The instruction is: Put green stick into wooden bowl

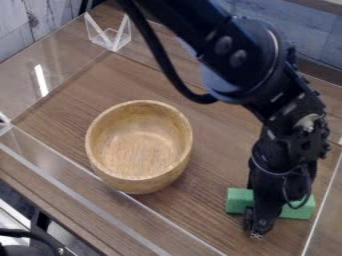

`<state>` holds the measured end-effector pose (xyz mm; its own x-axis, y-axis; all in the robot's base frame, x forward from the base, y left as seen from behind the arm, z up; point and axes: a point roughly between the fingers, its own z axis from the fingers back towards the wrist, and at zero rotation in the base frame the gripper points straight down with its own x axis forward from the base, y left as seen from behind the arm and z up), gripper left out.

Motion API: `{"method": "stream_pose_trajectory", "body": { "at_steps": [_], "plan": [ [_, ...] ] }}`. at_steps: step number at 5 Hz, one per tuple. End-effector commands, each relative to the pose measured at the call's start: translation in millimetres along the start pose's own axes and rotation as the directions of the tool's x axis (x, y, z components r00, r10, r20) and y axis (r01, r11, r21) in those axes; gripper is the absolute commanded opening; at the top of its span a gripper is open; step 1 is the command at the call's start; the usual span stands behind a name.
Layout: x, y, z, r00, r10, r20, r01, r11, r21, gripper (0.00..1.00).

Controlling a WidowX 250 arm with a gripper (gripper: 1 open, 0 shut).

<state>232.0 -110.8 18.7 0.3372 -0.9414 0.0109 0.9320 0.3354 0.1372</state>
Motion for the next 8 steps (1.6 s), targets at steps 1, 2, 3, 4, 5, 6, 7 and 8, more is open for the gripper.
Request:
{"method": "stream_pose_trajectory", "body": {
  "at_steps": [1,2,3,4,5,6,7,8],
  "plan": [
    [4.2,14,4.1,0.999,0.04,0.019,-0.041,0.999,0.023,1.0],
    [5.0,19,3.9,0.997,0.072,0.025,-0.073,0.997,0.033,1.0],
    [-2.7,26,3.1,0.999,0.014,0.042,-0.015,0.999,0.042,0.0],
    [-7.8,28,3.7,0.997,-0.053,0.056,0.051,0.998,0.04,1.0],
    [-3.7,35,7.7,0.998,-0.039,0.056,0.037,0.999,0.038,0.0],
    [-0.5,42,12.9,0.998,-0.024,0.054,0.022,0.999,0.038,0.0],
    [1.6,37,10.0,0.998,-0.036,0.06,0.034,0.998,0.044,0.0],
    [3.0,33,8.4,0.997,-0.04,0.068,0.037,0.998,0.047,0.0]
  ]
}}
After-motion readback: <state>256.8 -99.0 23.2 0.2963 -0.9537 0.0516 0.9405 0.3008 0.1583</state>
